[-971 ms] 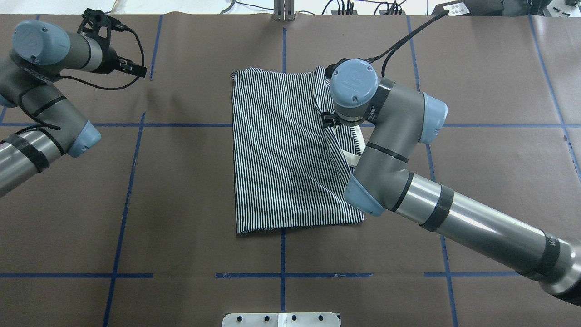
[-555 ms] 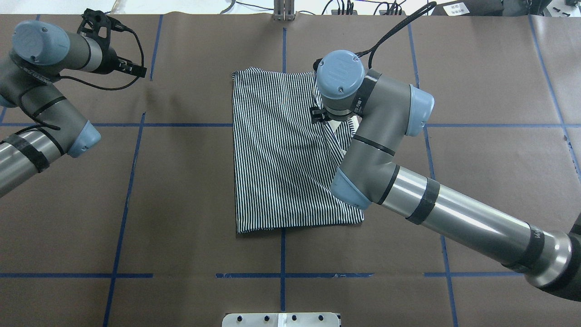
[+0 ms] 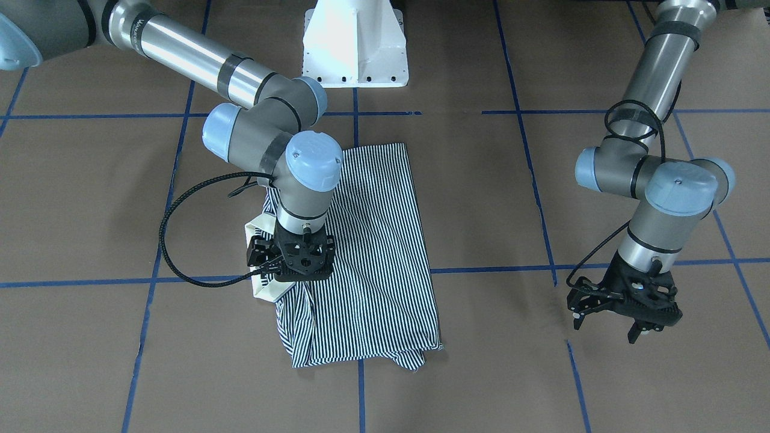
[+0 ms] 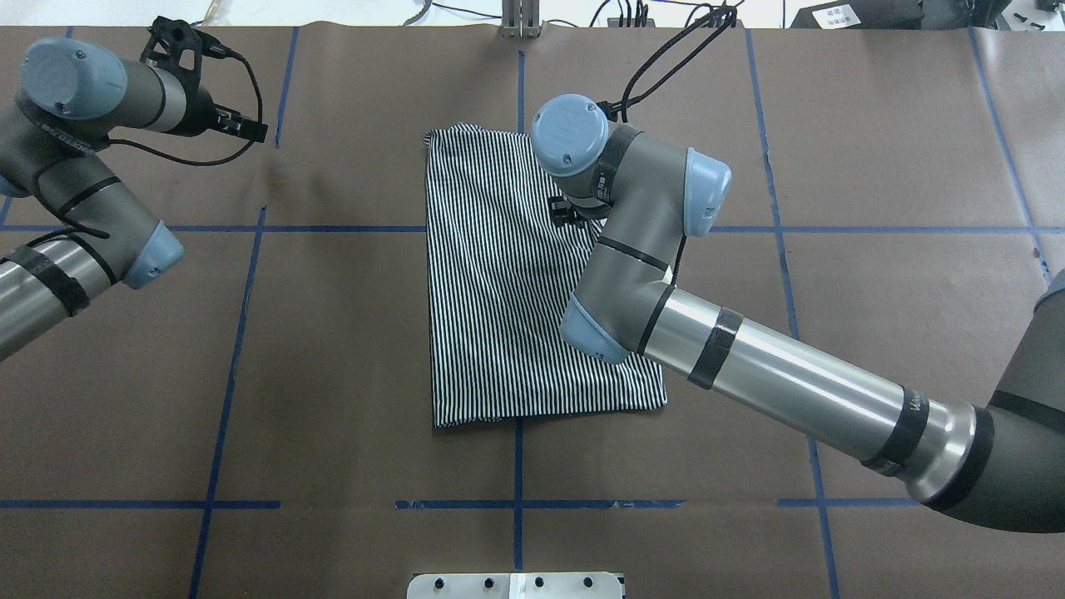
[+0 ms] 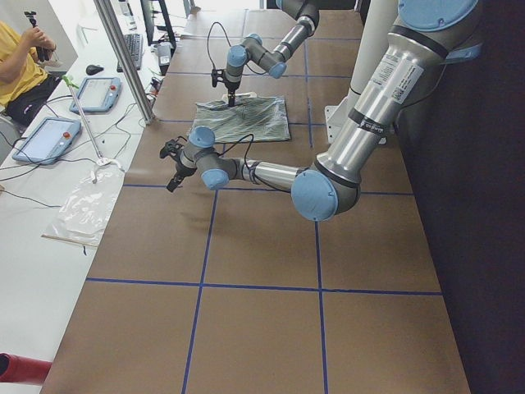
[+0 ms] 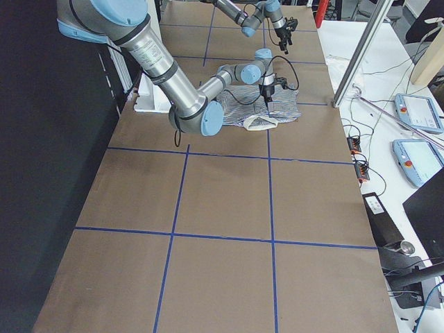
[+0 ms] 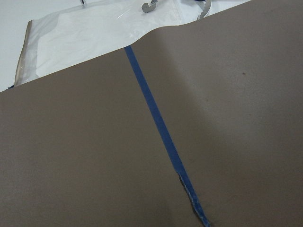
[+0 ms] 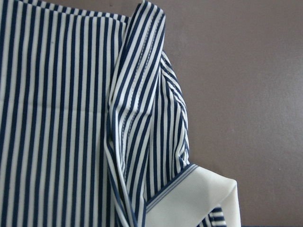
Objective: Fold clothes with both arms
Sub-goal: 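Lift the right gripper off the shirt and withdraw it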
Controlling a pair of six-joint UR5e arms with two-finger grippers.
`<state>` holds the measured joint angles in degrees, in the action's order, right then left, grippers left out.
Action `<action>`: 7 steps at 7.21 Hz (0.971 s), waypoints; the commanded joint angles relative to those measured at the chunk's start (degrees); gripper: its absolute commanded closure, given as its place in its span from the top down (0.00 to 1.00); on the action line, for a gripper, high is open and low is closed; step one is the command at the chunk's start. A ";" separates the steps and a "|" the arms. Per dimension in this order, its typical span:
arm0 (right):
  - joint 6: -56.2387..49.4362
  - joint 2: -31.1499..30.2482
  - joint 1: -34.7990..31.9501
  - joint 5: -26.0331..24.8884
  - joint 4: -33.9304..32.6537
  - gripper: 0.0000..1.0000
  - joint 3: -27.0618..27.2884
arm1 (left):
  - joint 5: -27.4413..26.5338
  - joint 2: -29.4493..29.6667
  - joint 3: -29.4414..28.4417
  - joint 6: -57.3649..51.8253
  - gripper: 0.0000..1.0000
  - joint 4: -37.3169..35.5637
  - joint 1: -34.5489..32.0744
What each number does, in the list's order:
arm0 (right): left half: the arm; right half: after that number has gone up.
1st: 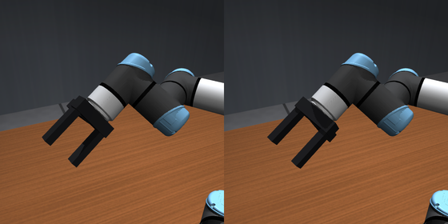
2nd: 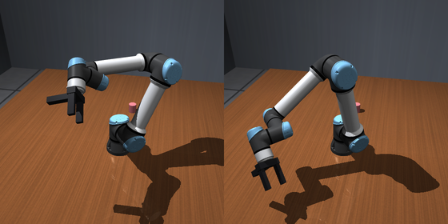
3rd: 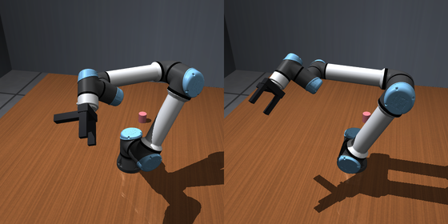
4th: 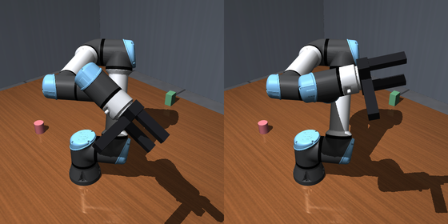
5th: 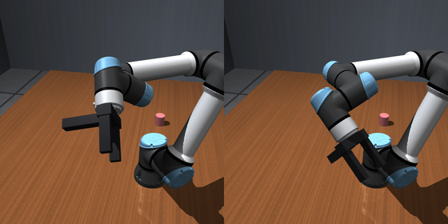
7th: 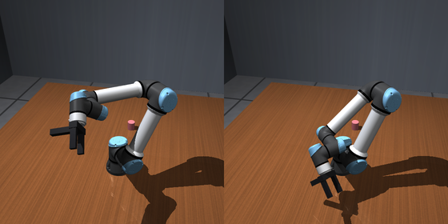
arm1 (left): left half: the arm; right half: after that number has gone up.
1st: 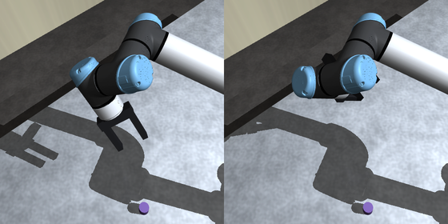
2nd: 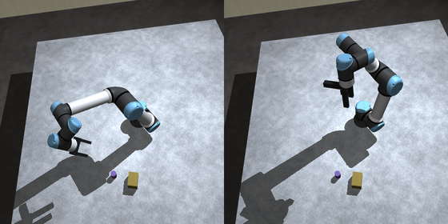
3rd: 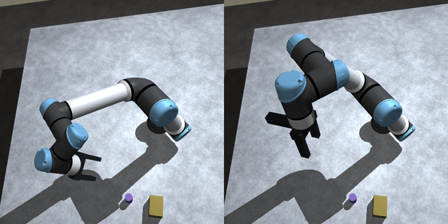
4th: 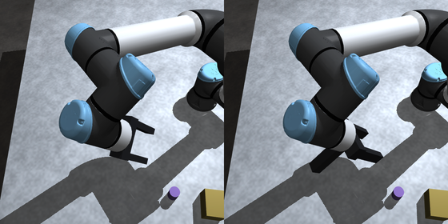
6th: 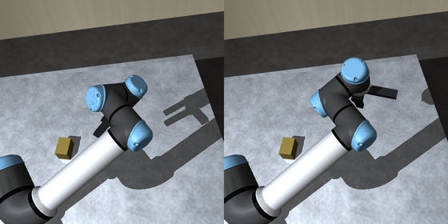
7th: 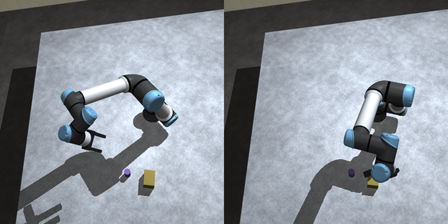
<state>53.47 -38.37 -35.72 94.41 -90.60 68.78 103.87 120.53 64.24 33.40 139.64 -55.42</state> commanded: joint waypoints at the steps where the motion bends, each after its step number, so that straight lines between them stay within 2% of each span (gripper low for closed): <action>1: -0.29 0.14 0.65 -0.99 -1.06 1.00 -1.01 | 0.01 -0.03 -0.08 0.00 1.00 -0.07 0.05; 5: -5.21 -0.56 -2.24 -0.99 -3.53 1.00 -0.93 | -0.08 0.06 -0.08 0.00 1.00 0.02 -0.04; 7: -6.52 -4.41 -3.64 -1.07 -3.44 1.00 0.12 | 0.01 0.06 0.01 0.00 1.00 0.11 0.05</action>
<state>48.07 -40.57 -38.33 93.36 -94.05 68.19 103.86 120.58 64.21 33.40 139.71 -55.41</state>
